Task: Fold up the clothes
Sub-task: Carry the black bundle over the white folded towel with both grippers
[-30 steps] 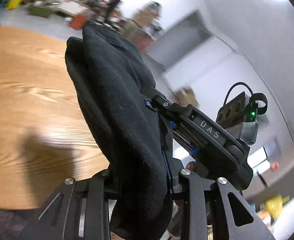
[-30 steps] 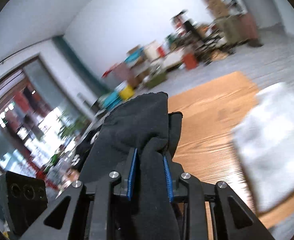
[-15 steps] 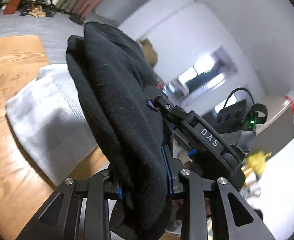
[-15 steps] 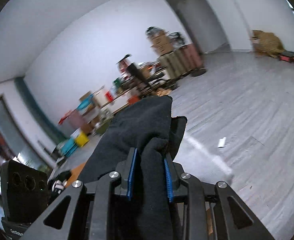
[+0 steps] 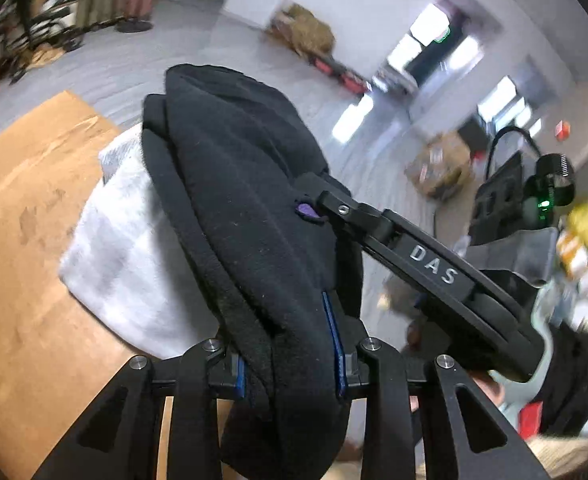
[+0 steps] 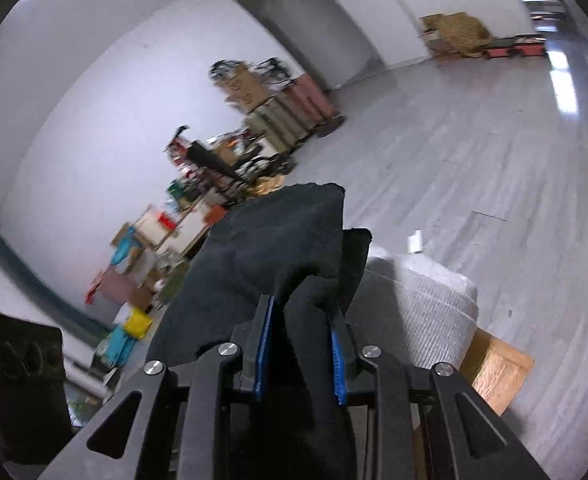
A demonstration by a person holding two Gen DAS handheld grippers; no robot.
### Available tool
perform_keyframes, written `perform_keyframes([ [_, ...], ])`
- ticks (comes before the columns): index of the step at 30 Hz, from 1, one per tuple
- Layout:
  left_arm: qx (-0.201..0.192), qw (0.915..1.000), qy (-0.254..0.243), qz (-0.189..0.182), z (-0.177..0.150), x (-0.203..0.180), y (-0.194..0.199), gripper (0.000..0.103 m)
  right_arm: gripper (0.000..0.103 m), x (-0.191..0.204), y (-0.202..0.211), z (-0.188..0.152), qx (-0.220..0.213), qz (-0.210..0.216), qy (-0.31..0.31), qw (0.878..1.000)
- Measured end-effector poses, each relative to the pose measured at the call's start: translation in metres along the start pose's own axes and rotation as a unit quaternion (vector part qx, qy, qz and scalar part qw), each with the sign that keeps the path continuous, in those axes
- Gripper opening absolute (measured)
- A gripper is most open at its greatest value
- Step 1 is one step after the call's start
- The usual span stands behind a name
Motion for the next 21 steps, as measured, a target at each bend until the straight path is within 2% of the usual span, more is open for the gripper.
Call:
perform_keyframes([
  [4,0.057,0.9975,-0.041,0.009,0.011,0.023,-0.01,0.032,0.027,0.0,-0.006,-0.008,-0.011,-0.037,-0.026,0.999],
  [7,0.083,0.996,-0.03,0.013,0.023,0.054,-0.019,0.032,0.027,0.002,-0.015,-0.013,-0.012,-0.051,-0.033,0.998],
  [10,0.092,0.9955,-0.014,0.021,0.026,0.074,-0.028,0.032,0.026,0.005,-0.027,-0.019,0.006,-0.061,-0.026,0.998],
  [12,0.093,0.9956,0.003,0.011,0.024,0.091,-0.036,0.032,0.025,0.007,-0.032,-0.021,0.012,-0.064,-0.015,0.998],
  [15,0.083,0.9963,0.024,-0.006,0.016,0.094,-0.035,0.032,0.025,0.007,-0.037,-0.021,0.017,-0.062,-0.008,0.998],
  [21,0.066,0.9977,0.02,-0.003,0.016,0.079,-0.027,0.032,0.024,0.01,-0.035,-0.019,0.006,-0.049,-0.013,0.999],
])
Point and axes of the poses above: each gripper's, at about its wrist camera, not at the fingertips, and y roughly against the way its jaws point, x to its left, z to its top, the point moved 5 cm from there along -y, roughly the way its jaws point, and after that the axes turned 9 degrees about -z, right-handed, at the moved point
